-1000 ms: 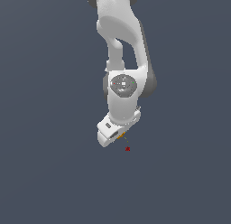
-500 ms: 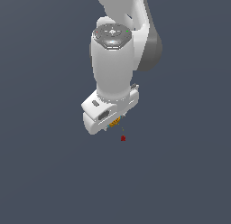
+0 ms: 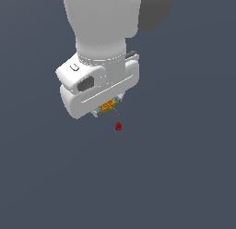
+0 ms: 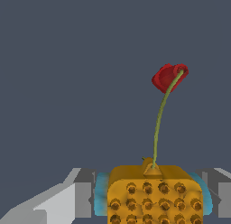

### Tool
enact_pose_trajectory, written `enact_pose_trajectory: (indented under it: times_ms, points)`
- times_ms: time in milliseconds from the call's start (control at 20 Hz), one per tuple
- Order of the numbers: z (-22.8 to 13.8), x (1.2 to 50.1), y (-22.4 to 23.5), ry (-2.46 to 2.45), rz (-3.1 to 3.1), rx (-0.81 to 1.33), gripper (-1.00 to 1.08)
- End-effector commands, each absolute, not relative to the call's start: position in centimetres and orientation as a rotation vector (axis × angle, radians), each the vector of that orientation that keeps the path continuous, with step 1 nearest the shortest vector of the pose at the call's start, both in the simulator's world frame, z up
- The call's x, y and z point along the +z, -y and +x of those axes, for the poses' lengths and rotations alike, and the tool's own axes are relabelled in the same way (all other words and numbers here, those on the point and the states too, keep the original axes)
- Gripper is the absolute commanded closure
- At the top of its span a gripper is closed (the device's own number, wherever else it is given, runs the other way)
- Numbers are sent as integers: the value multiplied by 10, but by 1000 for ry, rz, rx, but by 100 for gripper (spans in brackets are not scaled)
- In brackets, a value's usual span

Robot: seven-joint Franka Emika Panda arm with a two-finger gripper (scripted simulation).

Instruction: Pick up the object and move it to a goal position.

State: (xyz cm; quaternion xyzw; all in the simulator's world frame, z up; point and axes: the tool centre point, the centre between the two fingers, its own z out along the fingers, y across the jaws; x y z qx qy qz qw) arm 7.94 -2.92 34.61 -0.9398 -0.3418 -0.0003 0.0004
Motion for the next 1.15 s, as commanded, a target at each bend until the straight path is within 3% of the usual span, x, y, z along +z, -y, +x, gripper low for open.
enact_pose_trajectory:
  times_ms: [0,500,1100]
  points:
    - [81,369,34,1074,-2951,0,108]
    - [86,420,47,1072,-2953,0,108]
    - [89,434,50,1072,-2953,0,108]
